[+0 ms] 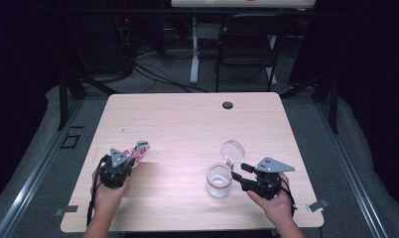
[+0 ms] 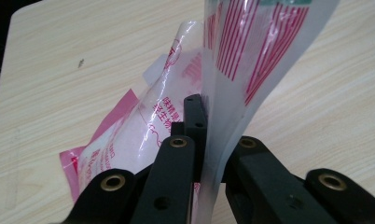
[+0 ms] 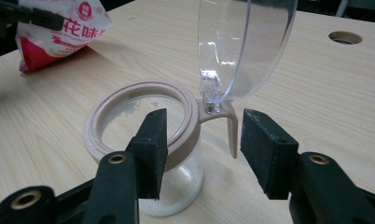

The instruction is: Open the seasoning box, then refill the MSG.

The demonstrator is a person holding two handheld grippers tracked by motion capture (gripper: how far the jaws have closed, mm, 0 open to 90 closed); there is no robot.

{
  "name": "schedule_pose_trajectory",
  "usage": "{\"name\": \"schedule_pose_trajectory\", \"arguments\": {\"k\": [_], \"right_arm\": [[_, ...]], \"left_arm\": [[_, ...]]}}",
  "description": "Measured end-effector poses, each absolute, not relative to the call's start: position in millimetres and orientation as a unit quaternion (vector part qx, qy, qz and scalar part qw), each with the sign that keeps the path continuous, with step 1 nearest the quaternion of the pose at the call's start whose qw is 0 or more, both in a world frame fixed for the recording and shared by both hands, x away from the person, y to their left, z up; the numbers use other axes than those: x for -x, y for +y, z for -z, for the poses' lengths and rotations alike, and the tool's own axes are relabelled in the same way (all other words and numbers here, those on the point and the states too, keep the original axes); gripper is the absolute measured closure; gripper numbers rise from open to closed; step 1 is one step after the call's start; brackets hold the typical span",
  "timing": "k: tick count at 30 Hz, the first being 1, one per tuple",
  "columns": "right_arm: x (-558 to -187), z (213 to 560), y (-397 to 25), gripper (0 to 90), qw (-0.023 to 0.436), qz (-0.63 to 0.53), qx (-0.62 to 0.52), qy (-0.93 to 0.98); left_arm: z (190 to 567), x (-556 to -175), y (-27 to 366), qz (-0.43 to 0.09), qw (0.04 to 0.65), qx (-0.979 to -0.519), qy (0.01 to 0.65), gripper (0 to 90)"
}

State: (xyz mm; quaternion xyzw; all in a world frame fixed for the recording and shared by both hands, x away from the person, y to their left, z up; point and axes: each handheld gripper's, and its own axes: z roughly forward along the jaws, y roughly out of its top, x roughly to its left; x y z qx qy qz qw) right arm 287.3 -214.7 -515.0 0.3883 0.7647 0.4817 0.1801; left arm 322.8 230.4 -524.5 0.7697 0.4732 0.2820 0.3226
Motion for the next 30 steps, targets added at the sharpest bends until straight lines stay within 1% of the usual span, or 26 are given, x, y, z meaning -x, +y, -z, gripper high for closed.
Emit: {"name": "schedule_pose_trajectory", "arguments": {"k": [5,12,15,23,30], "right_arm": [[-287,515,-215,50.8,0.182,-0.483,-0.389,0.763],[-288,515,-216,50.8,0.182,-0.482,-0.391,0.763],[-288,516,-216,50.8,0.181,-0.483,-0.392,0.762],[-288,515,-217,50.8,0.185,-0.487,-0.393,0.758],[-289,512,-220,50.8,0.182,-0.495,-0.4,0.749]], "left_arm": [[517,-321,241,-0.284,0.335,-0.756,0.485,90.0],[504,-315,254,-0.302,0.355,-0.733,0.495,90.0],[499,-314,256,-0.31,0.346,-0.737,0.49,90.0],[489,-316,270,-0.314,0.364,-0.721,0.5,90.0],[478,-320,279,-0.318,0.365,-0.715,0.505,90.0]]}}
